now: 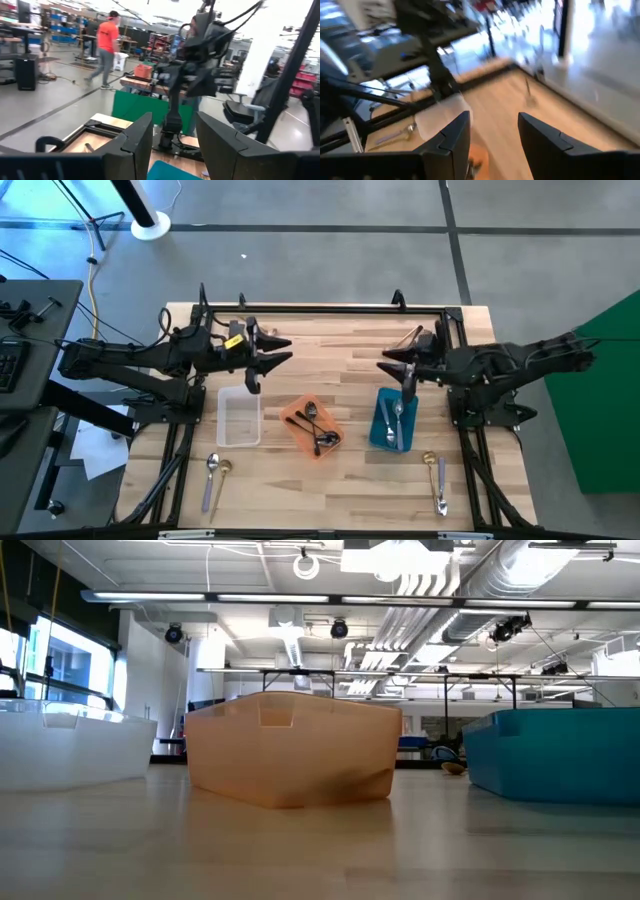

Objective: Sort silverware by color (type)
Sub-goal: Put the left purple spoon into the blue bin

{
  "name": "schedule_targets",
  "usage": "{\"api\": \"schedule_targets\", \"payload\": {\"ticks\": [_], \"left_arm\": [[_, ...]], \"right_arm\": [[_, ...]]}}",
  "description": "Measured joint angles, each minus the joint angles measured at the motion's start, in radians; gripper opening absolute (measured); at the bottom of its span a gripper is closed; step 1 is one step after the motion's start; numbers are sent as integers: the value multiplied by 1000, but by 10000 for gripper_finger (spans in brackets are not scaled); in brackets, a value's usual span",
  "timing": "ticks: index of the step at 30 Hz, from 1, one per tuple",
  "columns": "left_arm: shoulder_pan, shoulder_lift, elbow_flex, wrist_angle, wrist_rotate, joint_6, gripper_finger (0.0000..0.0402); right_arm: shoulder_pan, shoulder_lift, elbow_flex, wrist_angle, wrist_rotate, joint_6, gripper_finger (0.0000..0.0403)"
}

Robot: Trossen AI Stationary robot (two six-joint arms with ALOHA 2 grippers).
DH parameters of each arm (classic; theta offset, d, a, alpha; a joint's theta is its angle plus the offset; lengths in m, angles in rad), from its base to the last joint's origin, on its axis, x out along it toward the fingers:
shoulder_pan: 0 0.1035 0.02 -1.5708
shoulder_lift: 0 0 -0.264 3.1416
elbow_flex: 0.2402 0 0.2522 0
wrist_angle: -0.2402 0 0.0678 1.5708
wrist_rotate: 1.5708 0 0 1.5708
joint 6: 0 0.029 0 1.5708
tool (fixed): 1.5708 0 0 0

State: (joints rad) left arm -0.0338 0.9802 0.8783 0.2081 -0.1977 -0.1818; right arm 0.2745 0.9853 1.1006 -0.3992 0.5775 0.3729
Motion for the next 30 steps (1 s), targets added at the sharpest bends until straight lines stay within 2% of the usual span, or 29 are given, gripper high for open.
{"api": "schedule_targets", "payload": {"ticks": [5,8,11,23,30], "left_arm": [[0,0,0,0,-26,0,138],[0,0,0,0,-16,7,138],[0,0,0,0,39,67,138],[0,0,0,0,60,97,138],[0,0,0,0,58,98,138]], "right_arm": [[-20,11,0,154,-92,-223,151],[-44,11,0,186,-181,-249,151],[-68,11,0,185,-244,-248,151],[-93,11,0,171,-259,-351,151],[-93,11,0,138,-252,-351,151]]}}
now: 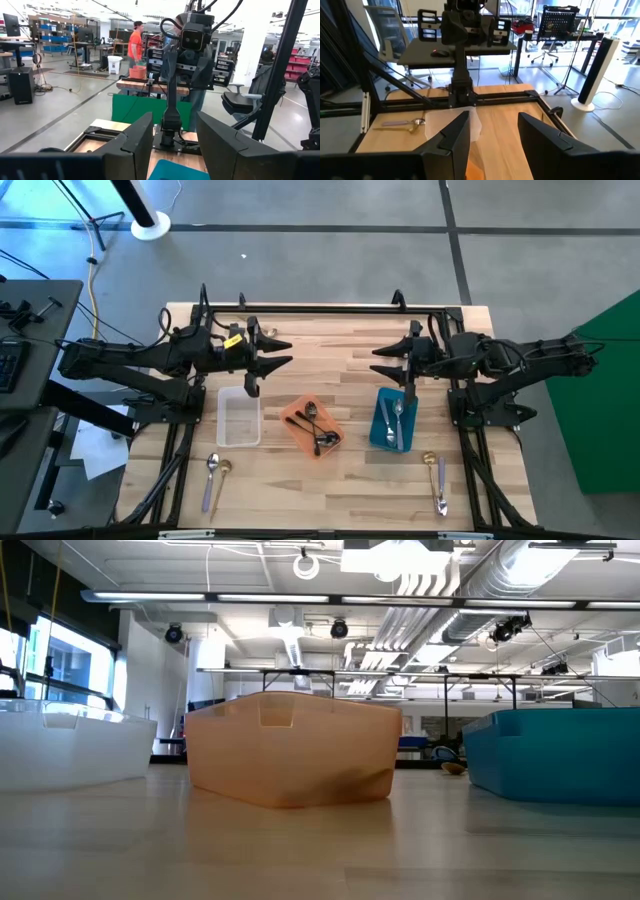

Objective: Sort silverware by color (type)
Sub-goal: Put the left purple spoon into the blue bin

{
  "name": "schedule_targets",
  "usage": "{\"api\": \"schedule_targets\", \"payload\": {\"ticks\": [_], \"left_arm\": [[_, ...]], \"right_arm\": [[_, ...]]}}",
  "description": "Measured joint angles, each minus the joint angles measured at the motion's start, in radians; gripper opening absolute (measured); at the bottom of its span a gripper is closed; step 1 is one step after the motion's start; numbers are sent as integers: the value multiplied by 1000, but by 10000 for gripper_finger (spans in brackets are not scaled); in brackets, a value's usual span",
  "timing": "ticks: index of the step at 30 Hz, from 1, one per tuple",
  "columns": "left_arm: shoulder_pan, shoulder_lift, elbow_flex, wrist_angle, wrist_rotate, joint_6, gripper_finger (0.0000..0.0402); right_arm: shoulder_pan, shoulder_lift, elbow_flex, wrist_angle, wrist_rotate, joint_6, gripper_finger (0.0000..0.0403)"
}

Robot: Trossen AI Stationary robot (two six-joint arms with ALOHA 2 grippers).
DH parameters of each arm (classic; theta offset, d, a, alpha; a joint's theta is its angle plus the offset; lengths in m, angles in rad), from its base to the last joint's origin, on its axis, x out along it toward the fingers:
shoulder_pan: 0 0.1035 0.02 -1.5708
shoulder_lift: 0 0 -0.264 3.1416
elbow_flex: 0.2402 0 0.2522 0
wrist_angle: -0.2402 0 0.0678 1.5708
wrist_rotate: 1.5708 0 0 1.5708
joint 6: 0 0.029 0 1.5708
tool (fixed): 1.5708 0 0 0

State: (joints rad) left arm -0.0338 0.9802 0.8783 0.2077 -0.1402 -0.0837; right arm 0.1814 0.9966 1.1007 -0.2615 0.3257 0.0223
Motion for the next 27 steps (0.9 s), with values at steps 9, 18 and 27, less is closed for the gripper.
{"api": "schedule_targets", "payload": {"ticks": [9,18,27], "left_arm": [[0,0,0,0,0,0,138],[0,0,0,-1,-1,10,138],[0,0,0,-1,-1,10,138]], "right_arm": [[0,0,0,-4,4,66,151],[0,0,0,-11,4,93,151],[0,0,0,-11,5,112,151]]}}
